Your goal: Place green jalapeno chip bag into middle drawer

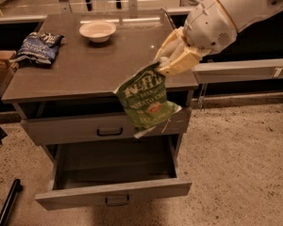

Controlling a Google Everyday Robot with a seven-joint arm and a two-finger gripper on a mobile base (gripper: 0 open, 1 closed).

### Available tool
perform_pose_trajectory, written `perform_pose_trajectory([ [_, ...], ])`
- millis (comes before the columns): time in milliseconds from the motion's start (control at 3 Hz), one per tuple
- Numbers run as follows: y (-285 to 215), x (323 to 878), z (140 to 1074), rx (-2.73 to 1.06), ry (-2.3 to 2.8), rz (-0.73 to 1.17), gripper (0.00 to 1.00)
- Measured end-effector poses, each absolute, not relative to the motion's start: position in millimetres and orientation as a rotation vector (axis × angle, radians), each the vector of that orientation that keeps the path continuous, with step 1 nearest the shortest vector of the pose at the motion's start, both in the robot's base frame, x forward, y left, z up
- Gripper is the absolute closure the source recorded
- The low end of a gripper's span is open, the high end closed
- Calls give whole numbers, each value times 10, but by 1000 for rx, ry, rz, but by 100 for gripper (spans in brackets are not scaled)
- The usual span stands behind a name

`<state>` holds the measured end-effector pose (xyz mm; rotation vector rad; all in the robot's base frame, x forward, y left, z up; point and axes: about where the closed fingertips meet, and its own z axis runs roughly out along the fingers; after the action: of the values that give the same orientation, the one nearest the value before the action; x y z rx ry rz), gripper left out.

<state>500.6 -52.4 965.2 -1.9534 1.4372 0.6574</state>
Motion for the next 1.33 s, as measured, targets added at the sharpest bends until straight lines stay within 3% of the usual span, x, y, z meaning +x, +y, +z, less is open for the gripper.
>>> perform_pose_trajectory([
  [667, 109, 5018, 8495, -1950, 1230, 686, 100],
  [1333, 188, 5108, 8225, -1944, 1279, 683, 100],
])
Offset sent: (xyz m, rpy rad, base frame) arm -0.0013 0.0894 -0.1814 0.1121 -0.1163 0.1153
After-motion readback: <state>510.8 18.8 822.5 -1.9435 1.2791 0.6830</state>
